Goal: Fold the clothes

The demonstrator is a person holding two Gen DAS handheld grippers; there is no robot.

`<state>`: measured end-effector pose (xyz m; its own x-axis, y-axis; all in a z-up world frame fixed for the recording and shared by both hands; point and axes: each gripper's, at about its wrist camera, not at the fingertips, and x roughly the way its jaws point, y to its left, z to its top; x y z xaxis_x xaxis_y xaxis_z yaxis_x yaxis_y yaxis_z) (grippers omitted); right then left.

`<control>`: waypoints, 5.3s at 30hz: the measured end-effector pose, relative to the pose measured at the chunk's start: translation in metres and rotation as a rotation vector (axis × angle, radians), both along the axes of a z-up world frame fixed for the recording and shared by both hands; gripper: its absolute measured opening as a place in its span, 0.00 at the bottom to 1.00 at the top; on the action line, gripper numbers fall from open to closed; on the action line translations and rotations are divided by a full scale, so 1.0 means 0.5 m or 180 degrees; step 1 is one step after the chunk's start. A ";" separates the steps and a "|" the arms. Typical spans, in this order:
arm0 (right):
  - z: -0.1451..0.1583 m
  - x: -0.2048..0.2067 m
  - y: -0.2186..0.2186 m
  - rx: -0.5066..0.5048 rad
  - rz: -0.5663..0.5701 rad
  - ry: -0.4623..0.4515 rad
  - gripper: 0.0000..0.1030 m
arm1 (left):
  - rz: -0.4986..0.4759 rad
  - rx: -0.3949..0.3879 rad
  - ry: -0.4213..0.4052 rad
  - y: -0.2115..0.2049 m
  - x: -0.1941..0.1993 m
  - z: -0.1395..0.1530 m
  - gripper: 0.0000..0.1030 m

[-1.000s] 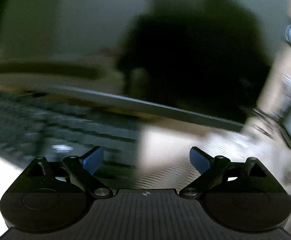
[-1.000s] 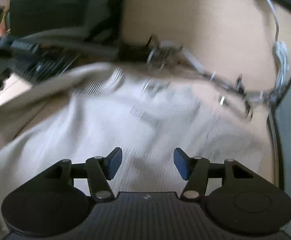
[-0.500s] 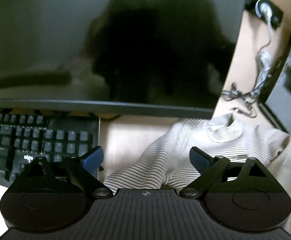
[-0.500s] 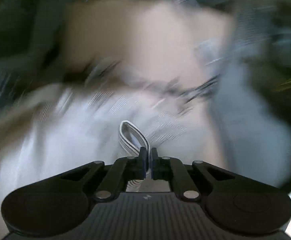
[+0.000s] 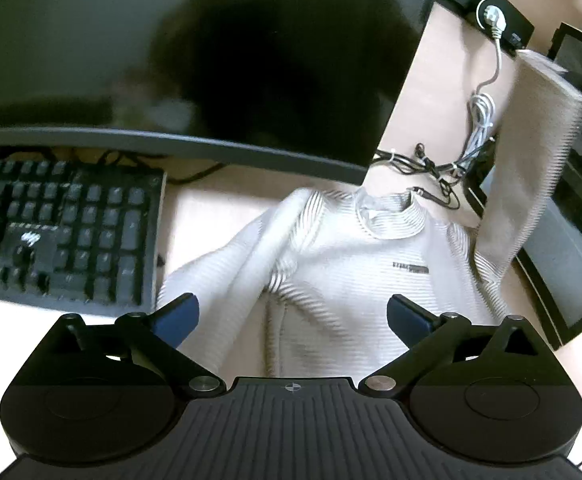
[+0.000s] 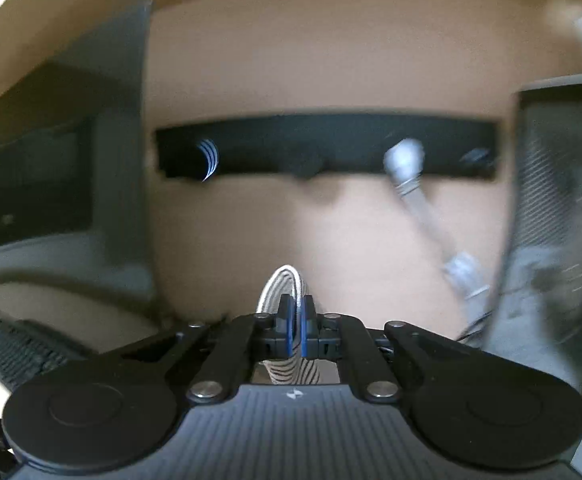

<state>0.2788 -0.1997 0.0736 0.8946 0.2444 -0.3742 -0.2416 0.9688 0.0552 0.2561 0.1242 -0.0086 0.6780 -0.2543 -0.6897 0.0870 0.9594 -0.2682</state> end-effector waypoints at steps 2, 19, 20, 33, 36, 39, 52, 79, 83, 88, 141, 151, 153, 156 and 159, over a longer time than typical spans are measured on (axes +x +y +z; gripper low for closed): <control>-0.032 0.024 0.043 -0.0029 0.0116 0.0089 0.03 | 0.0024 0.0042 0.0009 0.009 -0.013 -0.001 1.00; -0.143 0.036 0.076 0.0120 0.0139 0.0517 0.46 | -0.0004 0.0693 0.0091 0.102 -0.159 -0.033 1.00; -0.150 0.029 0.081 0.0112 0.0173 0.0557 0.47 | -0.0048 0.0709 0.0085 0.102 -0.167 -0.033 1.00; -0.285 -0.243 0.304 -0.0875 0.1547 0.0827 0.56 | -0.0220 0.0223 0.0022 0.122 -0.145 -0.003 0.16; -0.293 -0.259 0.360 -0.0920 0.1560 0.0681 0.56 | -0.0188 -0.0014 0.0009 0.136 -0.129 0.014 0.13; -0.276 -0.265 0.406 -0.0845 0.1497 0.0431 0.56 | -0.0156 -0.0252 -0.0003 0.150 -0.113 0.030 0.11; -0.351 -0.244 0.500 -0.1249 0.1845 0.0684 0.59 | 0.0267 -0.0369 -0.0159 0.201 -0.097 0.075 0.19; -0.307 -0.024 -0.117 0.0347 -0.0563 0.1431 0.08 | -0.0167 -0.0394 0.0168 0.001 0.030 -0.006 0.93; -0.306 0.007 -0.128 0.0422 -0.0577 0.1413 0.08 | -0.0461 -0.0177 0.0226 -0.074 0.057 -0.023 0.94; -0.190 0.072 -0.122 0.0532 -0.0313 0.0821 0.06 | -0.0583 -0.0048 0.0255 -0.135 0.090 -0.036 0.95; -0.184 0.091 -0.093 0.0307 -0.0304 0.0567 0.13 | 0.0119 -0.0034 -0.0335 -0.149 0.089 -0.091 1.00; -0.331 0.074 -0.139 0.0284 -0.0964 0.1127 0.82 | 0.0163 -0.0198 -0.0236 -0.122 0.114 -0.077 1.00; -0.302 0.056 -0.120 0.0204 -0.0958 0.0856 1.00 | 0.0120 -0.0203 -0.0335 -0.130 0.108 -0.072 1.00; -0.269 0.024 -0.089 0.0279 -0.0776 0.0503 1.00 | 0.0047 -0.0218 -0.0455 -0.145 0.100 -0.073 1.00; -0.279 0.023 -0.057 0.0457 -0.0440 0.0561 1.00 | -0.0036 -0.0182 -0.0416 -0.163 0.105 -0.088 1.00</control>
